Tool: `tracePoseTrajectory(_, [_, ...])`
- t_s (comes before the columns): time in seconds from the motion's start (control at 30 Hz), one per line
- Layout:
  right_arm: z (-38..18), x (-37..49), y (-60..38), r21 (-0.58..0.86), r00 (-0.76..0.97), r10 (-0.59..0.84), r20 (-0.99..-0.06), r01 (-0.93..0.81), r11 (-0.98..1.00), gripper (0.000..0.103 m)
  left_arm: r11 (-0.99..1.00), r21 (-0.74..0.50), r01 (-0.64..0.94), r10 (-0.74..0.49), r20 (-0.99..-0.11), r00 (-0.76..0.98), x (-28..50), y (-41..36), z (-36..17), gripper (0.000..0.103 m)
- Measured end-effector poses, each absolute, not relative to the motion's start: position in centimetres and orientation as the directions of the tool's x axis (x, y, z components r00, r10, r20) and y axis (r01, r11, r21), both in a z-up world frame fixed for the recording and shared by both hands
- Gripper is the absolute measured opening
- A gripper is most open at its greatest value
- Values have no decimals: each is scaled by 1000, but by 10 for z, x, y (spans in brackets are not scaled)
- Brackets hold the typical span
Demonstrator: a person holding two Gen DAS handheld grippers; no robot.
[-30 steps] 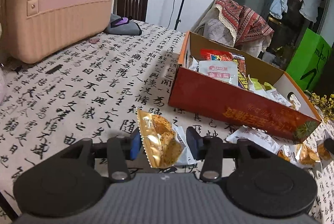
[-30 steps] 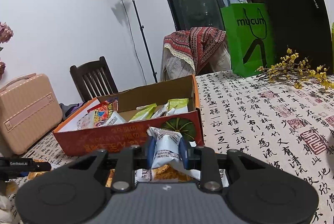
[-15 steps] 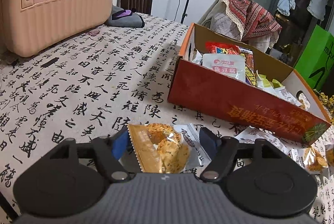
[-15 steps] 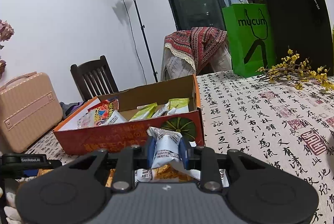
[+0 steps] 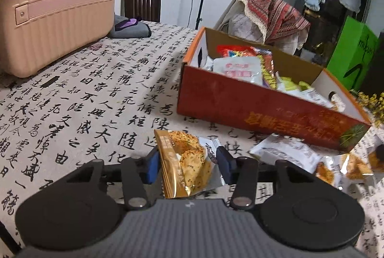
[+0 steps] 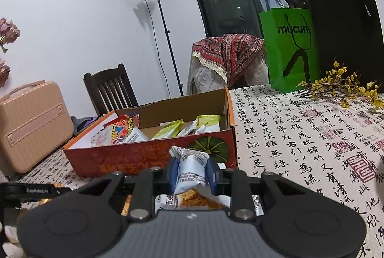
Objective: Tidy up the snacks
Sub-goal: 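Carry the cracker packet and white packet into the orange box and release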
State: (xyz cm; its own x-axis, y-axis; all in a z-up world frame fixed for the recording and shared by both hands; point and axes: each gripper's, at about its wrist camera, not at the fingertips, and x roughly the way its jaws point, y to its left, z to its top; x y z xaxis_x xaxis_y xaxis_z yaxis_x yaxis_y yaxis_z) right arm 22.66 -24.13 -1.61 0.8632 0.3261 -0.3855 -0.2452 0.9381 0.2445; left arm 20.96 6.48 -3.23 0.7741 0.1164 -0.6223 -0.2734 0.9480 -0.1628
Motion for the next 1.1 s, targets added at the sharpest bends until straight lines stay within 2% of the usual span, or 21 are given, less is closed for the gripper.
tracePoseTrajectory(0.57, [21,218,-222,215,875,370,-313,-314,925,25,961,-225,-161,32,-488,872,203,42,28,48])
tracePoseTrajectory(1.1, [57,286,-204,234,882,341,-325,-274,933,25,973,-218,-73,-27,-423,906,253,10,60,48])
